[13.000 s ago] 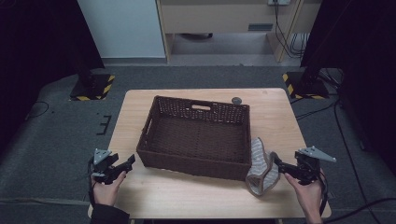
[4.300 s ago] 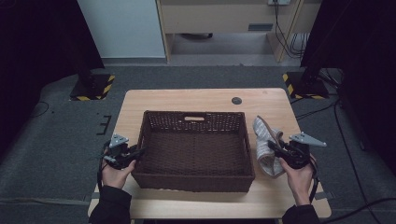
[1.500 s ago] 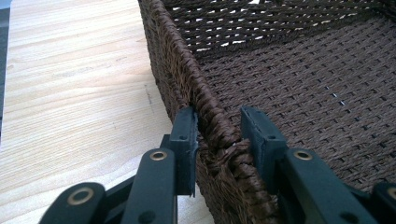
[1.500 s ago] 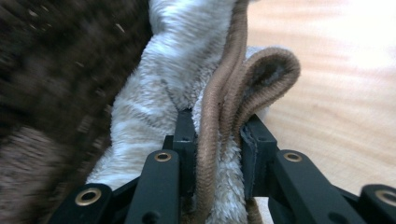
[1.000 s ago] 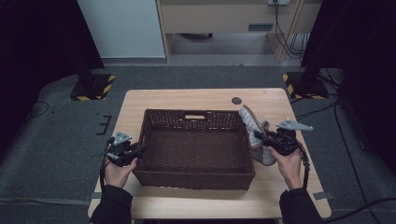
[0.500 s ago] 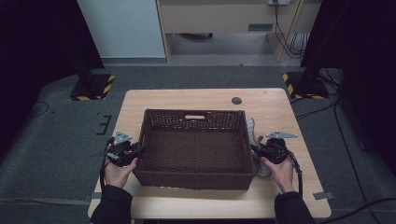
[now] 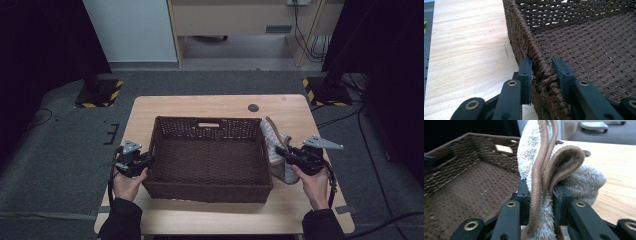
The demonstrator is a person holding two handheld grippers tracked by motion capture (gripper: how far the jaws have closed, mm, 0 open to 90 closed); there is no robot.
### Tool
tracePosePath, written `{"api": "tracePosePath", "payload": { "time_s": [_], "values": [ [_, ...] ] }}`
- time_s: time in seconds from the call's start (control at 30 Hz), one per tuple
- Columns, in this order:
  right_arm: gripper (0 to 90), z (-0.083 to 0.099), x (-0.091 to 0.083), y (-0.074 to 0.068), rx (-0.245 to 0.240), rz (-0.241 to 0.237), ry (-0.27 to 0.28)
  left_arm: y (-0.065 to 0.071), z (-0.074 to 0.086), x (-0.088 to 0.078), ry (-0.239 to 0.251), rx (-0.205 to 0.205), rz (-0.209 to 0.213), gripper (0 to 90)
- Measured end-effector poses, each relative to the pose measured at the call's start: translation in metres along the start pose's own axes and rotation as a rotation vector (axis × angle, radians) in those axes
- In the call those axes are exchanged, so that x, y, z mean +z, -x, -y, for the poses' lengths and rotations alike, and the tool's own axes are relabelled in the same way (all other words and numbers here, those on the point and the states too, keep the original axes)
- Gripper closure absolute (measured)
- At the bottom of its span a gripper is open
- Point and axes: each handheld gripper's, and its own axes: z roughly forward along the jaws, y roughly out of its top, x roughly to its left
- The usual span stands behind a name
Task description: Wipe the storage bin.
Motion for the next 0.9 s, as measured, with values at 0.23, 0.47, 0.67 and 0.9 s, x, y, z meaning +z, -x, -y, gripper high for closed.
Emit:
{"api": "tracePosePath", "payload": {
  "time_s": [0.23, 0.47, 0.67, 0.9],
  "values": [
    [71.7, 0.016, 0.019, 0.001, 0.007, 0.013, -0.088, -0.003, -0.005, 0.005, -0.004, 0.014, 0.005, 69.4],
    [71.7, 0.038, 0.038, 0.010, 0.023, 0.061, -0.220, -0.006, -0.006, 0.007, -0.004, 0.021, 0.015, 69.3],
    [71.6, 0.047, 0.043, 0.015, 0.042, 0.085, -0.260, -0.010, -0.005, 0.007, 0.016, -0.003, 0.035, 61.9],
    [71.4, 0.025, 0.011, 0.010, 0.021, 0.076, -0.122, -0.009, -0.004, -0.006, 0.063, 0.012, 0.030, 52.7]
  ]
}}
